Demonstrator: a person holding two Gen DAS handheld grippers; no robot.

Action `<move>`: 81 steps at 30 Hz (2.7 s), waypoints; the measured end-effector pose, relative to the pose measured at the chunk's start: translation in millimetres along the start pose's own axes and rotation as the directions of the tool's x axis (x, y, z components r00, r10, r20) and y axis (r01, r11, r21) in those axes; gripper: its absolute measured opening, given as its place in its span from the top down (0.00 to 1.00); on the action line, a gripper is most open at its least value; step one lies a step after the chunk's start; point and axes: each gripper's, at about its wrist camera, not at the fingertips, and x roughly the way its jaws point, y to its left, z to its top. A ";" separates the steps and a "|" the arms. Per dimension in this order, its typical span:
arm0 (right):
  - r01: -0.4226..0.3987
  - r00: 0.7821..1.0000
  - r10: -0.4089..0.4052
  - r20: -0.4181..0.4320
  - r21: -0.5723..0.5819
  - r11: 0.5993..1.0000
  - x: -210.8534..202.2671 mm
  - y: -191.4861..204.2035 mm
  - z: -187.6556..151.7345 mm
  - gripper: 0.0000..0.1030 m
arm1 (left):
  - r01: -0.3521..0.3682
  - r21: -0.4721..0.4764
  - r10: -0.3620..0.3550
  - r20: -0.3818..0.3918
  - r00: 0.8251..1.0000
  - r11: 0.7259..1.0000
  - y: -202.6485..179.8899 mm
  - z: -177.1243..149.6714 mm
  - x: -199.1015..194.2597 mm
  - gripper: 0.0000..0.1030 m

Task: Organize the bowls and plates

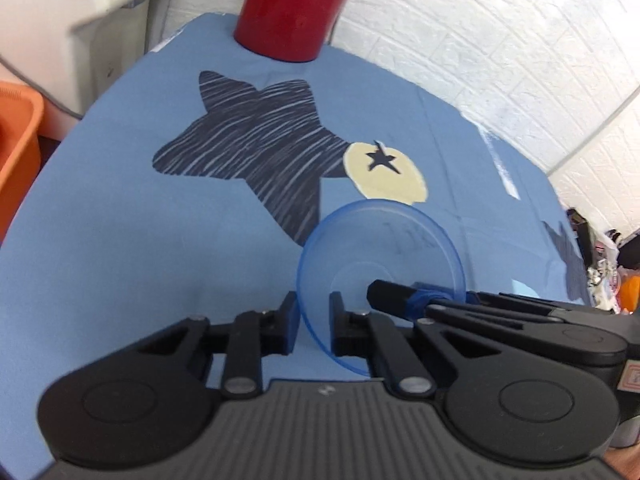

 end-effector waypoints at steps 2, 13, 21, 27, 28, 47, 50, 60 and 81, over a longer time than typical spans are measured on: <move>-0.007 1.000 0.007 0.002 0.015 1.000 -16.2 -1.8 -9.0 0.83 | 0.011 0.011 -0.011 0.009 1.000 1.000 -9.7 -7.5 -16.6 0.98; 0.078 0.996 -0.080 0.027 0.054 0.995 -154.1 -40.5 -128.6 0.77 | 0.147 0.152 -0.144 -0.031 0.989 0.977 -107.9 -117.7 -103.2 0.98; 0.139 0.990 -0.140 -0.002 0.137 0.981 -200.8 -80.3 -221.1 0.76 | 0.201 0.262 -0.174 -0.124 0.977 0.944 -168.8 -214.1 -108.9 0.96; 0.113 0.993 -0.114 -0.006 0.166 0.980 -194.6 -90.5 -241.4 0.76 | 0.183 0.280 -0.143 -0.155 0.977 0.942 -173.8 -240.4 -99.1 0.96; 0.110 0.994 -0.111 -0.002 0.160 0.981 -193.5 -89.4 -241.0 0.77 | 0.179 0.280 -0.139 -0.157 0.978 0.943 -172.3 -240.6 -97.8 0.96; 0.122 0.988 -0.138 0.074 0.193 0.974 -233.3 -103.9 -257.0 0.76 | 0.176 0.290 -0.156 -0.090 0.984 0.941 -152.8 -231.3 -124.5 0.49; 0.098 0.988 -0.121 0.095 0.218 0.971 -243.0 -109.5 -272.4 0.76 | 0.165 0.310 -0.146 -0.084 0.986 0.936 -141.9 -229.6 -131.9 0.46; 0.026 0.993 -0.058 0.101 0.298 0.954 -252.0 -121.4 -311.1 0.75 | 0.220 0.413 -0.148 -0.200 0.969 0.884 -117.7 -214.5 -127.1 0.45; 0.093 0.995 -0.095 -0.009 0.302 0.949 -204.8 -144.5 -285.8 0.73 | 0.211 0.424 -0.086 -0.294 0.952 0.881 -121.4 -210.5 -57.7 0.43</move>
